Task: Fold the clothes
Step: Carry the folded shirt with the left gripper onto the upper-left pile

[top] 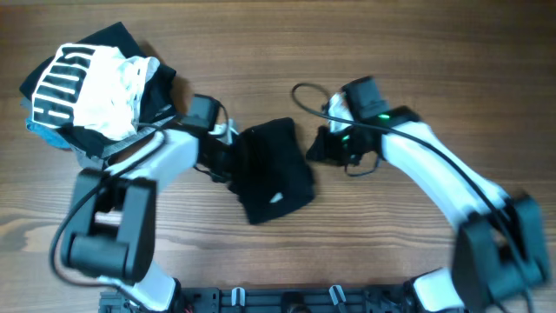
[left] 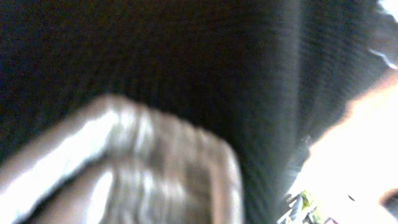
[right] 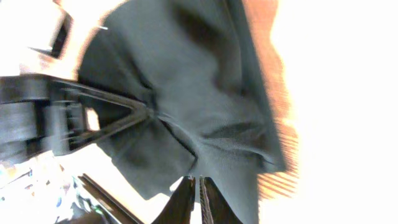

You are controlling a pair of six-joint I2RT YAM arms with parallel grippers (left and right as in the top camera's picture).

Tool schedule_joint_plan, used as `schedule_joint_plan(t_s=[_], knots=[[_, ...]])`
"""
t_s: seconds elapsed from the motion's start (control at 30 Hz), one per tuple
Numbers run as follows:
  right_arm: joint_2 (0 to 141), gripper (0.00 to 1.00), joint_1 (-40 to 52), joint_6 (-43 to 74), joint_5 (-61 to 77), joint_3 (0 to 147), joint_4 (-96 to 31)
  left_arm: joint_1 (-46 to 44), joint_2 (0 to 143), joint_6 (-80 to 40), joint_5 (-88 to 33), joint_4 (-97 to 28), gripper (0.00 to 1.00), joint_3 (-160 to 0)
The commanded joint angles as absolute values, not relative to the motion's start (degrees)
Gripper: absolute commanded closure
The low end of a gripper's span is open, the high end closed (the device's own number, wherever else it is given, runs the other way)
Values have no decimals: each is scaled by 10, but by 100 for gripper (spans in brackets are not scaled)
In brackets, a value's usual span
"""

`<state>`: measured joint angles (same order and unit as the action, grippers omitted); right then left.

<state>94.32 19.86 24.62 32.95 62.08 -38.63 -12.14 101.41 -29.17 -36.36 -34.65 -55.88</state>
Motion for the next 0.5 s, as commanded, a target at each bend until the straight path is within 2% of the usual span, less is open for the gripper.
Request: schedule_joint_plan(t_s=[0.0, 0.07, 0.2, 0.23, 0.47], knots=[[808, 87, 188, 241, 289, 627, -382, -54, 910, -209, -344, -396, 96, -679], [777, 86, 188, 242, 270, 626, -382, -20, 882, -210, -324, -396, 96, -717], [755, 85, 188, 242, 263, 626, -385, 53, 855, -215, -209, -376, 96, -754], [756, 85, 188, 242, 263, 626, -391, 94, 856, -215, -179, -349, 96, -754], [764, 85, 188, 241, 250, 626, -403, 227, 918, -215, -180, -219, 96, -754]])
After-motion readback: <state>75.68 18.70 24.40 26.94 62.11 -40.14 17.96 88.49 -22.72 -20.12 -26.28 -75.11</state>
